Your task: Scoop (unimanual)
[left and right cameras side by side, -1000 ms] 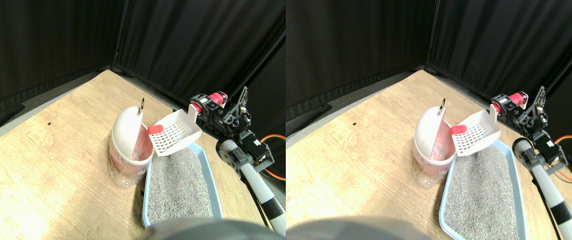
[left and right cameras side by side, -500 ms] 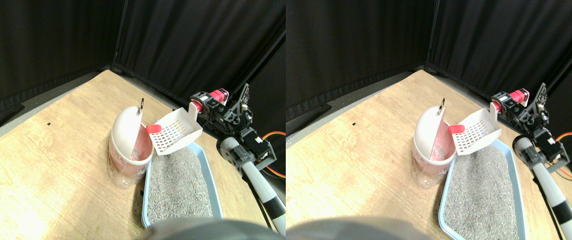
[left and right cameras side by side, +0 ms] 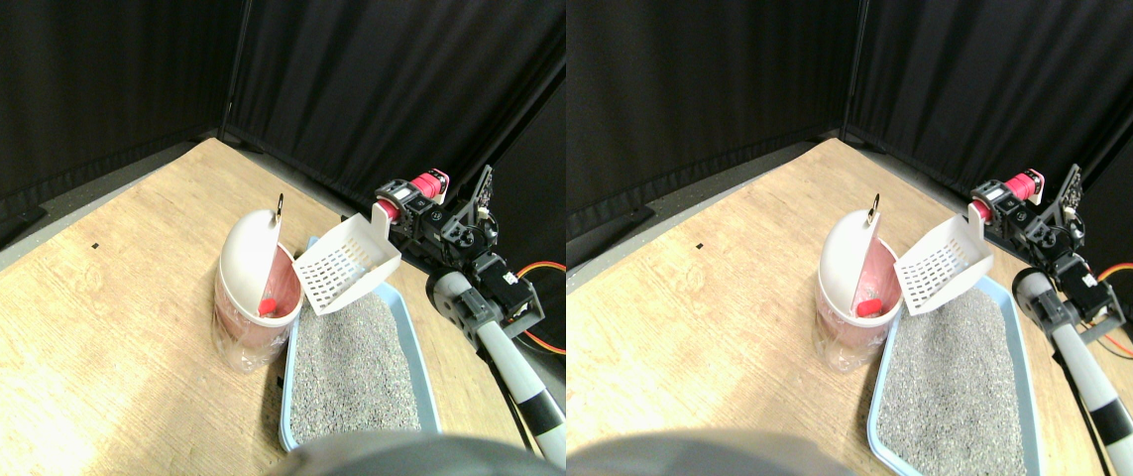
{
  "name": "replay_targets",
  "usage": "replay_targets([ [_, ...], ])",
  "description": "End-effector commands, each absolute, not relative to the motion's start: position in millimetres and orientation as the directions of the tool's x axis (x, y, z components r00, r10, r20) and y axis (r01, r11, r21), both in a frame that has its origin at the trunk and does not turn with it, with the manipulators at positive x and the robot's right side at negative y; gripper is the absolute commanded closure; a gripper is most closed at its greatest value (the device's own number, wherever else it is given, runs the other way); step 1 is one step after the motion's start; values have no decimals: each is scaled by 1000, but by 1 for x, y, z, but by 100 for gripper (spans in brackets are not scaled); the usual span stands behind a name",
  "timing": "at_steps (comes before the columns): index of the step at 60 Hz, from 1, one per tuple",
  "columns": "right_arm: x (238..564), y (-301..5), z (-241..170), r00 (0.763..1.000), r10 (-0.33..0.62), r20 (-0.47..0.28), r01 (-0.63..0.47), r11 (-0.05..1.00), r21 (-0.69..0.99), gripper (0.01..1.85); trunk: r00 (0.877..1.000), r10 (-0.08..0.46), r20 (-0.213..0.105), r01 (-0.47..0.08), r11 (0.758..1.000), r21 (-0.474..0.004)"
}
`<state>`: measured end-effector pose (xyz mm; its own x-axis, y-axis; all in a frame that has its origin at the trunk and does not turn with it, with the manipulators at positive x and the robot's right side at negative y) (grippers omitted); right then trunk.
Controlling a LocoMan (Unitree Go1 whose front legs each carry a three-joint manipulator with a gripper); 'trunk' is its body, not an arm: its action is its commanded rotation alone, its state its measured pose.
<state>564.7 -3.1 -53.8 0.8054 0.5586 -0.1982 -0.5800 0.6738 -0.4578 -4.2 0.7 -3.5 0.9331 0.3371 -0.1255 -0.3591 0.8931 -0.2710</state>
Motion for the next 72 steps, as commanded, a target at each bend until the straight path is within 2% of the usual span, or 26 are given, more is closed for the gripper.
replay_targets([
  [1,564,2,-46,805,576,-143,-569,681,-462,172,928,344,-142,-370,889,-270],
  [6,565,1,-47,806,575,-138,-566,680,-466,165,930,338,-144,-365,892,-266],
  [10,566,-1,-47,810,570,-137,-562,688,-459,172,931,336,-143,-363,894,-262],
  [14,568,-5,-49,812,570,-126,-560,700,-443,167,934,329,-142,-356,898,-258],
  [21,569,-14,-49,830,548,-105,-537,733,-418,181,938,317,-141,-343,905,-251],
  [22,569,-17,-49,831,548,-92,-533,738,-414,181,938,317,-141,-343,905,-251],
  [23,569,-21,-48,848,521,-92,-514,770,-379,181,939,313,-140,-339,907,-249],
  [26,569,-23,-47,859,505,-88,-501,790,-355,181,941,308,-140,-335,910,-245],
  [27,568,-28,-47,870,487,-82,-485,810,-331,181,943,303,-140,-330,913,-242],
  [33,570,-40,-49,880,471,-58,-466,836,-289,181,949,284,-137,-309,923,-229],
  [37,569,-51,-50,901,431,-44,-426,865,-265,181,952,274,-136,-299,928,-224],
  [46,570,-68,-56,914,405,-16,-397,886,-240,180,959,252,-133,-276,938,-212],
  [47,569,-76,-59,927,374,5,-366,909,-202,180,962,240,-133,-264,942,-206],
  [55,567,-94,-67,935,351,46,-340,928,-151,181,968,212,-132,-234,953,-192],
  [57,566,-105,-73,950,305,59,-297,948,-116,181,971,201,-131,-224,957,-187],
  [72,555,-138,-95,968,236,88,-232,972,-46,181,979,154,-130,-174,971,-162],
])
